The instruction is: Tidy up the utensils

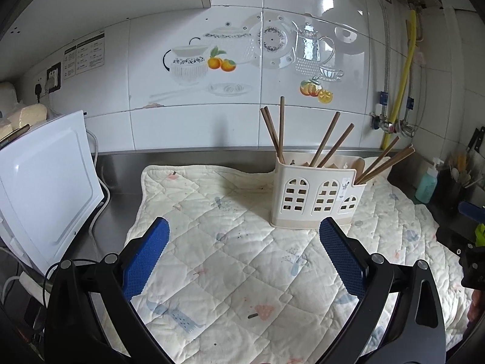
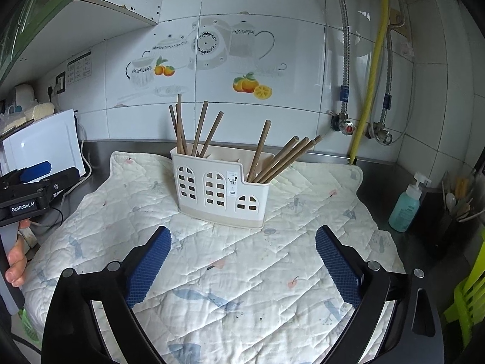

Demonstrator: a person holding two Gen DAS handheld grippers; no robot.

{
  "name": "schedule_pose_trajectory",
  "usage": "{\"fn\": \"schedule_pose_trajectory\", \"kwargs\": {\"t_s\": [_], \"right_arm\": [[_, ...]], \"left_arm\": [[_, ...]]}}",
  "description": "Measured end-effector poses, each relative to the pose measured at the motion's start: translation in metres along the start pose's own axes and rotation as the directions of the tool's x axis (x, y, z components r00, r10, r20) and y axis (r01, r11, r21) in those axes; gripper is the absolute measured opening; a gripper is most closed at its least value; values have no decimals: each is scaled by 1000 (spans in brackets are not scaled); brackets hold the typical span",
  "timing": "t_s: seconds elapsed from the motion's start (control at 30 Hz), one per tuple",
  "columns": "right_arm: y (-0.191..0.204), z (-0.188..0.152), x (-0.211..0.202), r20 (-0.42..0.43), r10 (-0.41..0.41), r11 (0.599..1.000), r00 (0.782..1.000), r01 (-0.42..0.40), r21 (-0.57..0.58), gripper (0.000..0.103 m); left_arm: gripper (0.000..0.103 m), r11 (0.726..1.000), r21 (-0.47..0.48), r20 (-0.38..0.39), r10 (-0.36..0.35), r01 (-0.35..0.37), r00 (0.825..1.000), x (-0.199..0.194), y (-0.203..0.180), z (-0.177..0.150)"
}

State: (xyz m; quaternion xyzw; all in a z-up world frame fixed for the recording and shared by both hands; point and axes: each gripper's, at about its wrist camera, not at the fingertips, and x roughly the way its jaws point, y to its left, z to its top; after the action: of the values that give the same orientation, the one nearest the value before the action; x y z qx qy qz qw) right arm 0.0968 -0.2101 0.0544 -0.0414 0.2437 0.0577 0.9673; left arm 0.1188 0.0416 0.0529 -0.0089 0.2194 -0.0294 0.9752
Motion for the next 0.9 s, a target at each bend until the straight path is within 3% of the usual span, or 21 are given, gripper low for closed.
{"fn": "schedule_pose_trajectory", "kwargs": {"t_s": [0.9], "right_arm": [[-2,-15,12,-54,18,999,998,-16,39,94]], "left_arm": [[98,998,38,-90,54,-51,994,9,-4,-29]]}}
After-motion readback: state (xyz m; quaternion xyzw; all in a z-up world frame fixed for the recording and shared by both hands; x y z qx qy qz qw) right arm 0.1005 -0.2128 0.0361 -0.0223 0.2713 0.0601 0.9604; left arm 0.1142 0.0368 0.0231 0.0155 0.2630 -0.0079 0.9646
